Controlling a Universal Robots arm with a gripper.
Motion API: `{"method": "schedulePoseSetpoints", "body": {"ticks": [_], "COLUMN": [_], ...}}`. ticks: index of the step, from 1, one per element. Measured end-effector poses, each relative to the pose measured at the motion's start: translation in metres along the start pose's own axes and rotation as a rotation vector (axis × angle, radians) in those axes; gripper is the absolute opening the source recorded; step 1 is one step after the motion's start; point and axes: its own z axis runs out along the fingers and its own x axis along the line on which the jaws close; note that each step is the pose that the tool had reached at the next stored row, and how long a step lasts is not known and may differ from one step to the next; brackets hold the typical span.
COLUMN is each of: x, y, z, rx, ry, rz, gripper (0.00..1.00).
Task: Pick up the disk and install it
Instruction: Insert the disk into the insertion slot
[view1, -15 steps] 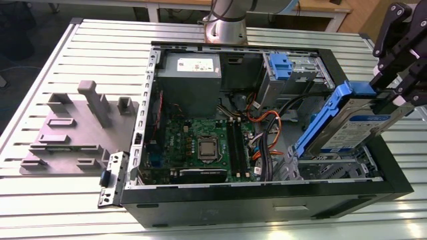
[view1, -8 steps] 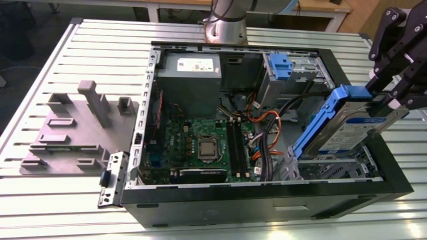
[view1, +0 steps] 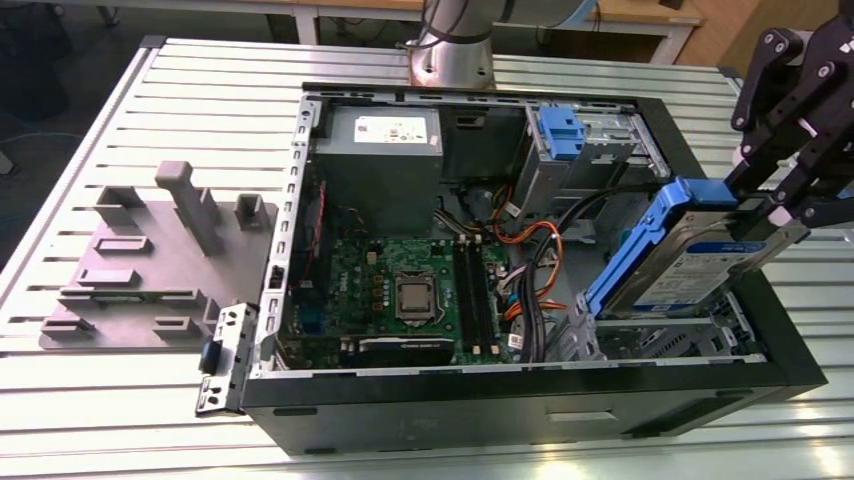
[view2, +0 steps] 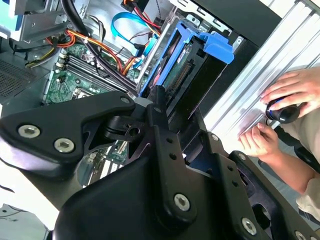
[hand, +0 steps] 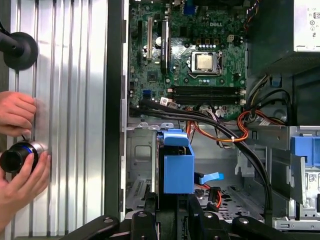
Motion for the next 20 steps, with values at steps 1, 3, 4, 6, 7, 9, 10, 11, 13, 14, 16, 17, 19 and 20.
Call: {"method": "schedulePoseSetpoints", "body": {"ticks": [1, 3, 4, 6, 7, 9, 10, 11, 13, 14, 16, 17, 19, 20], "x": [0.0, 0.0, 0.0, 0.0, 0.0, 0.0, 0.0, -0.0001, 0.0, -0.0001, -0.0001, -0.0001, -0.0001, -0.0001], "y": [0.0, -0.0001, -0.0001, -0.0001, -0.0002, -0.0002, -0.0003, -0.0003, -0.0004, -0.0004, -0.0005, -0.0006, -0.0006, -0.0007], "z": [0.0, 0.0, 0.0005, 0.0036, 0.0053, 0.0091, 0.0109, 0.0127, 0.0163, 0.0181, 0.0218, 0.0236, 0.0273, 0.0291], "rx": [0.0, 0.0, 0.0, 0.0, 0.0, 0.0, 0.0, 0.0, 0.0, 0.0, 0.0, 0.0, 0.0, 0.0], "ry": [0.0, 0.0001, -0.0001, -0.0003, -0.0001, -0.0002, -0.0003, -0.0003, -0.0002, -0.0002, -0.0002, -0.0002, -0.0003, -0.0003], "rz": [0.0, 0.0, 0.0, 0.0, 0.0, 0.0, 0.0, 0.0, 0.0, 0.0, 0.0, 0.0, 0.0, 0.0], "gripper": [0.35, 0.35, 0.35, 0.35, 0.35, 0.35, 0.35, 0.35, 0.35, 0.35, 0.35, 0.35, 0.35, 0.35]}}
